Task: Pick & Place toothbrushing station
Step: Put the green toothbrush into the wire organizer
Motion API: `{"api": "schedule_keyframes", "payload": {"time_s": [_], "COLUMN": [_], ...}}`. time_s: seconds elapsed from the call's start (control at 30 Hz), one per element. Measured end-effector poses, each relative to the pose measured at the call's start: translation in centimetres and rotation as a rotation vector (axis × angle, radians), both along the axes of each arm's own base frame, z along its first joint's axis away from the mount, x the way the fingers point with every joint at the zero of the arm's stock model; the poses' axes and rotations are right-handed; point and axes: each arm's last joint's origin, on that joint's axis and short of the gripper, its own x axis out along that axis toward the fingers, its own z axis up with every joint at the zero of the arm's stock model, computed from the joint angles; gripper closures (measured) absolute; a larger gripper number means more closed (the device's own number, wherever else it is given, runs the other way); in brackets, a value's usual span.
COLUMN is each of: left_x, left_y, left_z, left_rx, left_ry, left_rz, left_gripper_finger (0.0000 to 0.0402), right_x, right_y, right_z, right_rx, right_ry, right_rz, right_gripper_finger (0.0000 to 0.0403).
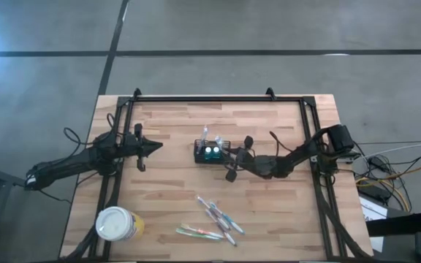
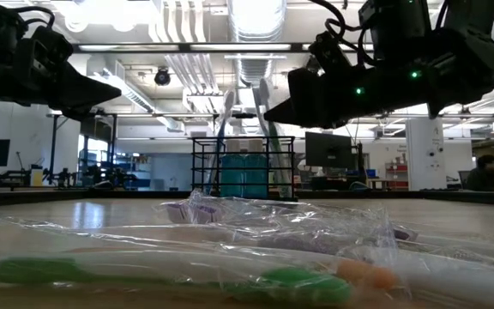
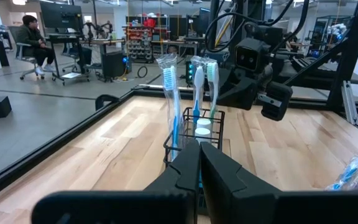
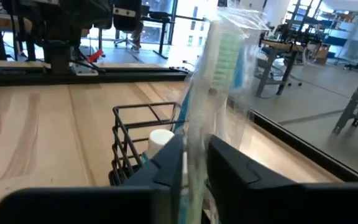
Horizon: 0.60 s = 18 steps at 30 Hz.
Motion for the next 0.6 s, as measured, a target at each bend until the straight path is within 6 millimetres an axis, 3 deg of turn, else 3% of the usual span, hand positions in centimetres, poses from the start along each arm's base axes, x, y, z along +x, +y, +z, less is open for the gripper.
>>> {"api": "schedule_keyframes", "payload": {"time_s": [0.27,0.47,0.6], "left_x": [0.0,0.0,0.0], "left_y": [0.0,0.0,0.0], "left_z": [0.0,0.0,0.0], "left_rx": [0.0,0.0,0.0], "left_ry": [0.0,0.0,0.0], "left_rz": [0.0,0.0,0.0], "left_gripper_finger": [0.0383,0.0383,0.0383], "right_x": [-0.2,-0.8,-1.0], "right_y": [0.4,0.9,0.8], "right_z": [2.1,3.9,4.0], "right_rx": [-0.011,-0.019,0.015], "right_ry": [-0.059,-0.095,-0.066], "right_rz": [0.056,0.074,0.07], "right_gripper_finger": [0.0253,0.0228,0.0223]}}
